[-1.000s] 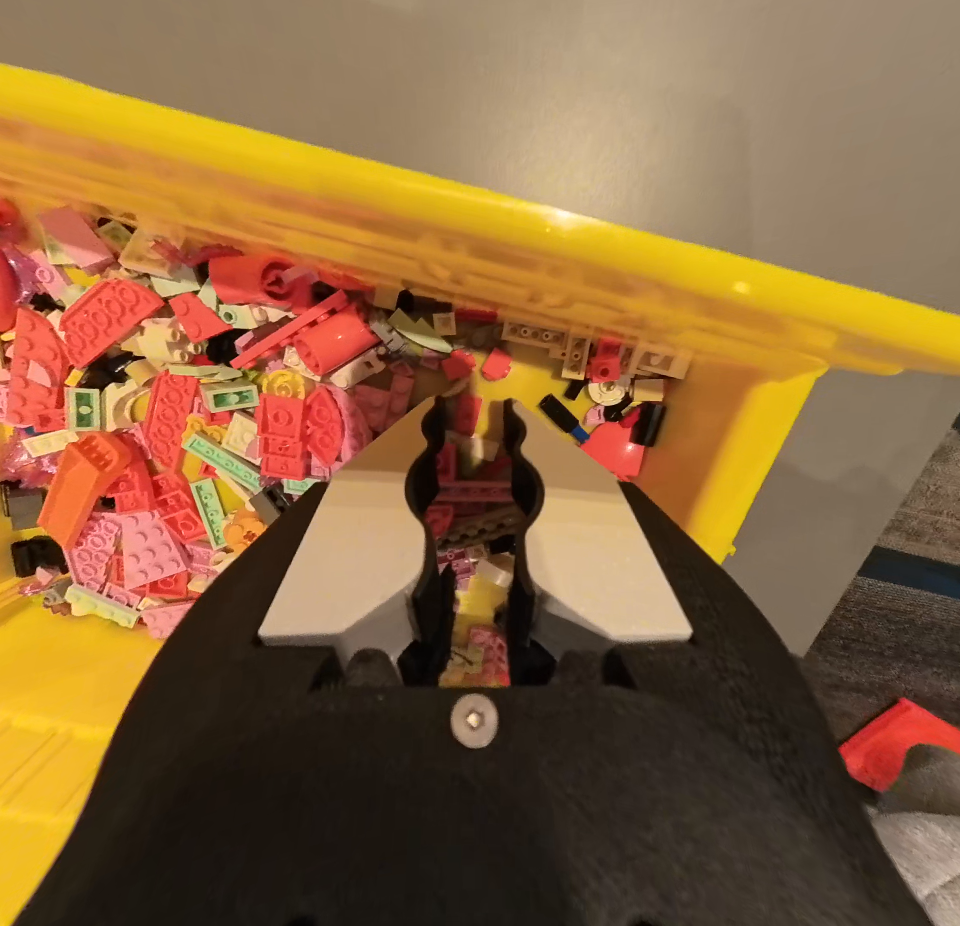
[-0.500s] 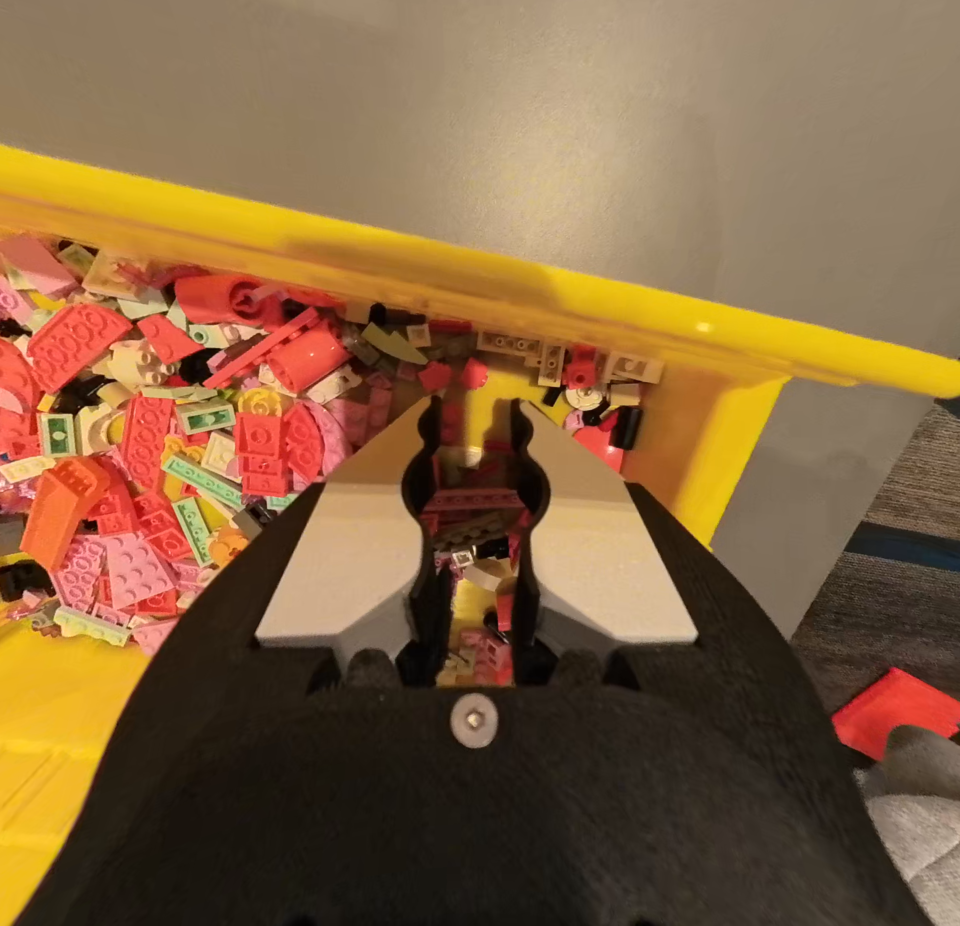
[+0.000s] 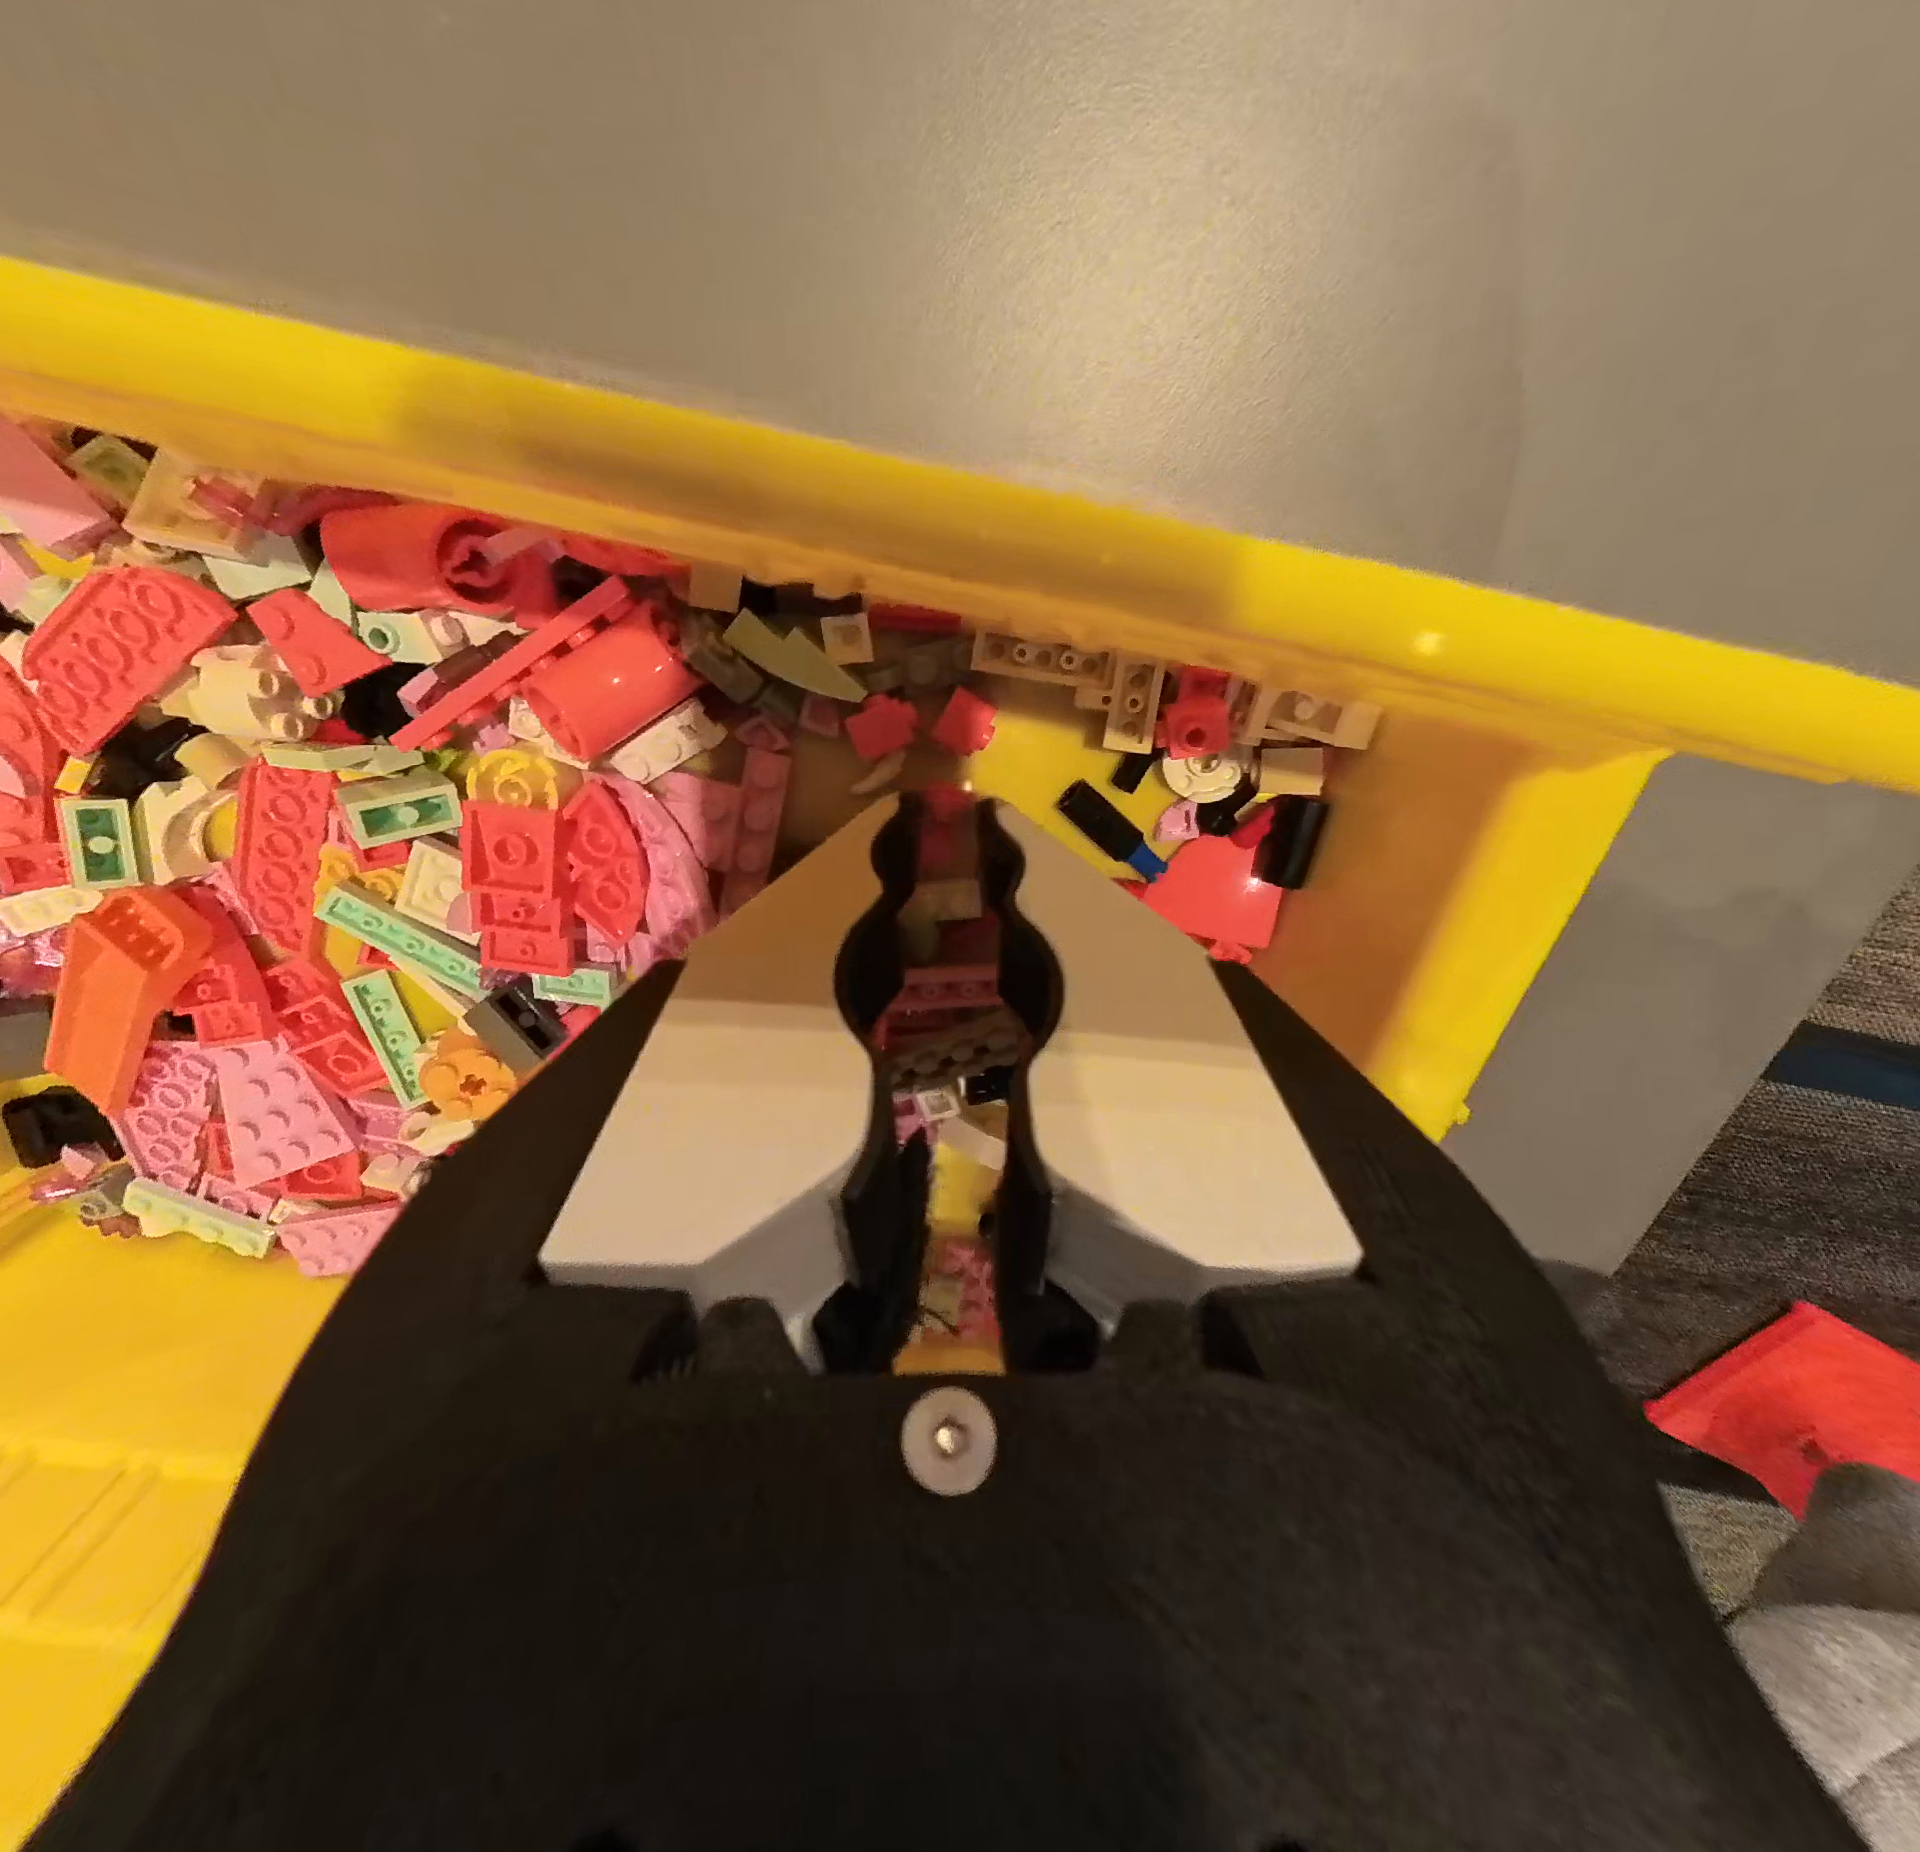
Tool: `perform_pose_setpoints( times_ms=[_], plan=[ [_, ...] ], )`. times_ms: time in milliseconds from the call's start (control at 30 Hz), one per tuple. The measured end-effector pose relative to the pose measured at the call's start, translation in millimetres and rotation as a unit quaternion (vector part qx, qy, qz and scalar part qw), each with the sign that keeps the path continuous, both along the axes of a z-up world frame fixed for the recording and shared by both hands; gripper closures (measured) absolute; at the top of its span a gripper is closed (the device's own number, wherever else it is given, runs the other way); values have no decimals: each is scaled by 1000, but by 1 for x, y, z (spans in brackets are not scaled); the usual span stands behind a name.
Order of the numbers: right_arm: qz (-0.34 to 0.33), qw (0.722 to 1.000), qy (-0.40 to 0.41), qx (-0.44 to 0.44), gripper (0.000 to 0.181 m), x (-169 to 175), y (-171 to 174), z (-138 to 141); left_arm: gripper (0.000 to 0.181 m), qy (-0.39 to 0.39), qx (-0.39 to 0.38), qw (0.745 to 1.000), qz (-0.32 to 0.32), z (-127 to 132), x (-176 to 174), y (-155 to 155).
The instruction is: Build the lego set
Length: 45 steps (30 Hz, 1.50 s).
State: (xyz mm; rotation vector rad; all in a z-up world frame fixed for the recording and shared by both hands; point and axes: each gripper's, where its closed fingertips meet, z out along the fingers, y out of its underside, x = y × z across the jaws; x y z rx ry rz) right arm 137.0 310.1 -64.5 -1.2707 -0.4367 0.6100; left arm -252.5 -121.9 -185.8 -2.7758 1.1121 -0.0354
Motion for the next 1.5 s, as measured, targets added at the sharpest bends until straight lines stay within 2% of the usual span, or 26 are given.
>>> perform_pose_setpoints(
  times_ms=[167,267,367,500,600,667,733,800,933,1000,1133,1333,1500],
  plan=[
    [-1,1000,-19,12,181,-5,-3,0,174,17,13,1000,0,2,-2,1],
    [6,999,-38,27,181,-13,-8,0,174,21,34,999,7,19,-2,3],
    [24,997,-57,41,181,-25,-12,-1,175,29,73,997,14,55,-2,11],
    [59,993,-81,61,181,-45,-18,-2,175,76,150,986,22,124,1,32],
    [83,989,-94,83,181,-59,-24,0,175,48,209,977,-5,167,44,57],
    [98,985,-101,97,181,-66,-27,1,175,26,217,975,-51,173,88,75],
    [106,982,-107,110,181,-69,-29,2,175,17,205,973,-99,160,131,96],
    [94,983,-109,116,181,-63,-27,4,175,10,189,973,-132,137,173,122],
    [90,985,-92,114,181,-52,-25,7,175,-22,164,976,-141,86,249,183],
    [94,985,-89,114,181,-50,-26,8,175,-21,135,980,-146,60,276,206],
    [92,984,-91,121,181,-47,-23,9,175,-20,78,985,-153,27,306,229],
    [92,986,-85,114,181,-47,-16,9,174,-36,24,987,-154,3,328,241],
    [93,985,-85,114,181,-49,-15,9,174,-12,4,986,-163,-8,328,244]
  ],
)
